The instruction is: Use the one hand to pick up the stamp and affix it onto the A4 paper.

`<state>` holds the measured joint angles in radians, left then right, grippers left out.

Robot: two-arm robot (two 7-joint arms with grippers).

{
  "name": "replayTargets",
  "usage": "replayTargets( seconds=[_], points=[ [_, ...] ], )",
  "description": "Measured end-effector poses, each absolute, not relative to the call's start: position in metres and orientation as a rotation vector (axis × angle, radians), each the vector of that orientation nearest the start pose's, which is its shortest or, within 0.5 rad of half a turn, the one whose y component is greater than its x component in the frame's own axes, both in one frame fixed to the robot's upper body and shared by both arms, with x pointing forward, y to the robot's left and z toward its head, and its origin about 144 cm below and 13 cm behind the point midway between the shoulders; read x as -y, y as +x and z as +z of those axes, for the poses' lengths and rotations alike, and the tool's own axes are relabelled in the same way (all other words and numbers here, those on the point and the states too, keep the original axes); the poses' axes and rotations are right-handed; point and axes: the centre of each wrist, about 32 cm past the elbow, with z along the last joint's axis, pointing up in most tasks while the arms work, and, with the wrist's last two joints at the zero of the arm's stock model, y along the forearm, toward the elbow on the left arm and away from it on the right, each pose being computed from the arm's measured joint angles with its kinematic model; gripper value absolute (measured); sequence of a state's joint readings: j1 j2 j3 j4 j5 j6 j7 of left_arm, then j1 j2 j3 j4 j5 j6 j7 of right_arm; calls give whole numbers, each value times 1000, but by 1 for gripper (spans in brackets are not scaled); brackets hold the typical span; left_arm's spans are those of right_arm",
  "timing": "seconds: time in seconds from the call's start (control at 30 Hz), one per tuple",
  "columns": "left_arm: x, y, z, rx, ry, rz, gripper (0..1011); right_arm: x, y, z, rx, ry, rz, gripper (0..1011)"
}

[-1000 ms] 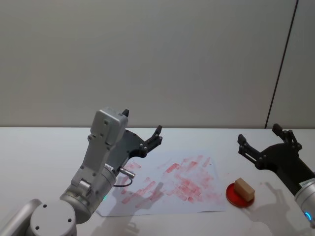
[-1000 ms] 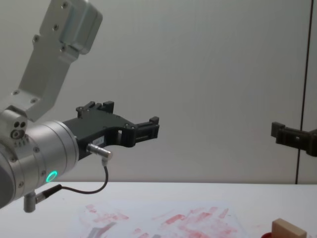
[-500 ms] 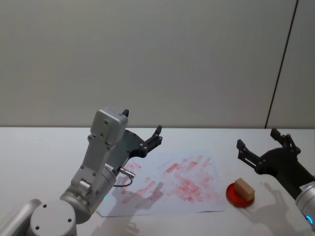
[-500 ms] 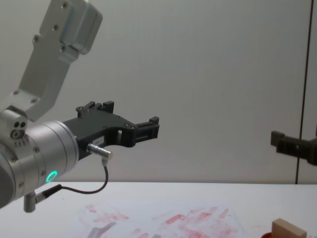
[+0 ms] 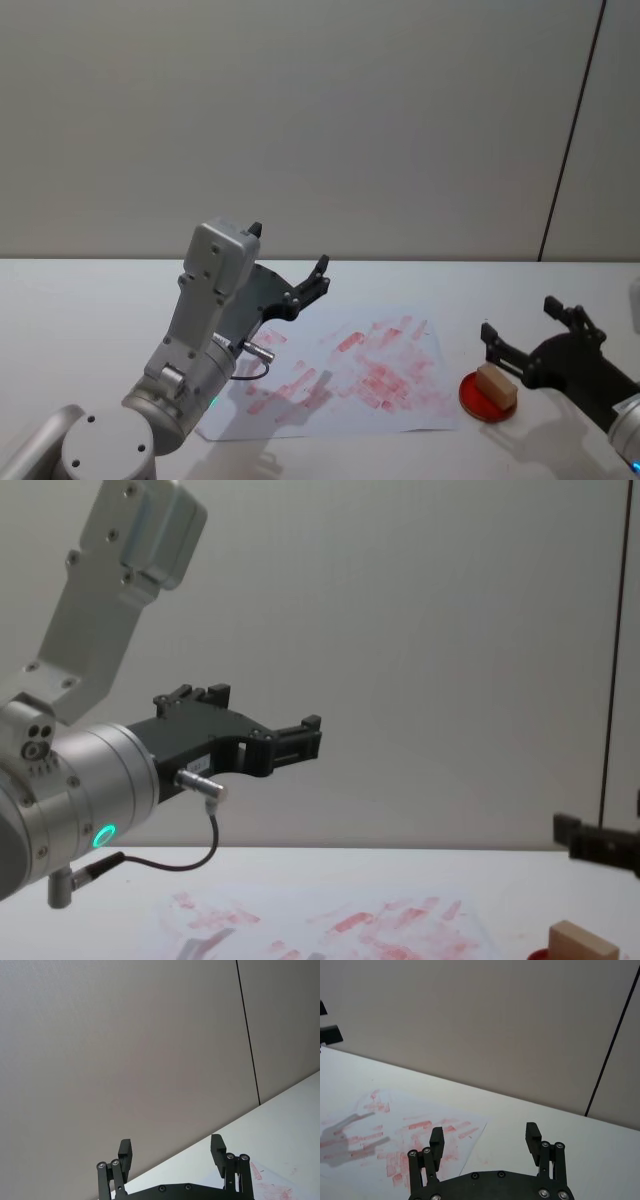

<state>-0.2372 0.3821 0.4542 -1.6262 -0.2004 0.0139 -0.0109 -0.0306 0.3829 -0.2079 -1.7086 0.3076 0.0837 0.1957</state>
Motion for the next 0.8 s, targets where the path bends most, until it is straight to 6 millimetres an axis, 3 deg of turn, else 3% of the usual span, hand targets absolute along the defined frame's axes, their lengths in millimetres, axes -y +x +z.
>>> replayTargets(
  seconds=[0.8],
  points=[
    [-198,492,1204,268,61,1124,1002,266,453,1140,-75,-232,-1056,1001]
  ],
)
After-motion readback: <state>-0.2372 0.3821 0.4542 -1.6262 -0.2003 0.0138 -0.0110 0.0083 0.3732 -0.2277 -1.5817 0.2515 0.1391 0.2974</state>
